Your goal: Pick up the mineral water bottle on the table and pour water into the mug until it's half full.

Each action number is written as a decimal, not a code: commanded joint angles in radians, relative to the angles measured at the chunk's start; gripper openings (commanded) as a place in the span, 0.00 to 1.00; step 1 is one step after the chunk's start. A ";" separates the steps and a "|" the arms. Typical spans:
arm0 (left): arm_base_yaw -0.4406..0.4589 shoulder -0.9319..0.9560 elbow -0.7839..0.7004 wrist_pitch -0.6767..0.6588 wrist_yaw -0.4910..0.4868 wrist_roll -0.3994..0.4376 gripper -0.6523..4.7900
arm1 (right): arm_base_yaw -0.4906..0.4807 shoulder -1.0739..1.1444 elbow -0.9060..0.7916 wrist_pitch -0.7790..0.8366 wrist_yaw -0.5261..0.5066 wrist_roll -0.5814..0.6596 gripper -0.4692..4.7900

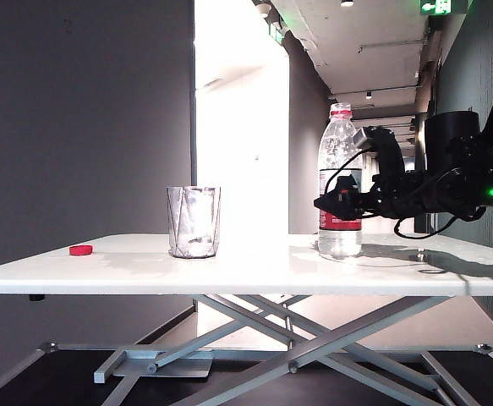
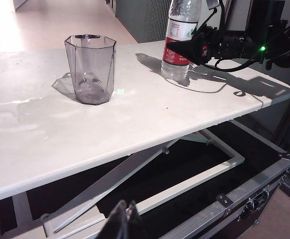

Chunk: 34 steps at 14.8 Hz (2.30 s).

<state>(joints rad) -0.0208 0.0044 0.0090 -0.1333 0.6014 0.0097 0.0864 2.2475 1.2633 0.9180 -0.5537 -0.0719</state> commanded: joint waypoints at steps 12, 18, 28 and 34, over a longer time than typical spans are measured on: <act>0.000 0.002 0.001 -0.006 0.005 0.020 0.11 | 0.003 -0.007 0.003 0.036 -0.026 0.001 0.51; 0.000 0.002 0.001 -0.006 0.005 0.020 0.11 | 0.003 -0.049 0.002 0.013 -0.029 0.001 0.43; 0.000 0.002 0.001 -0.006 0.005 0.020 0.11 | 0.148 -0.252 0.021 -0.380 0.232 -0.317 0.43; 0.000 0.002 0.001 -0.007 0.005 0.021 0.11 | 0.265 -0.249 0.197 -0.650 0.493 -0.492 0.43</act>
<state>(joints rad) -0.0208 0.0055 0.0093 -0.1349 0.6014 0.0261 0.3439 2.0144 1.4395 0.2413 -0.1017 -0.5285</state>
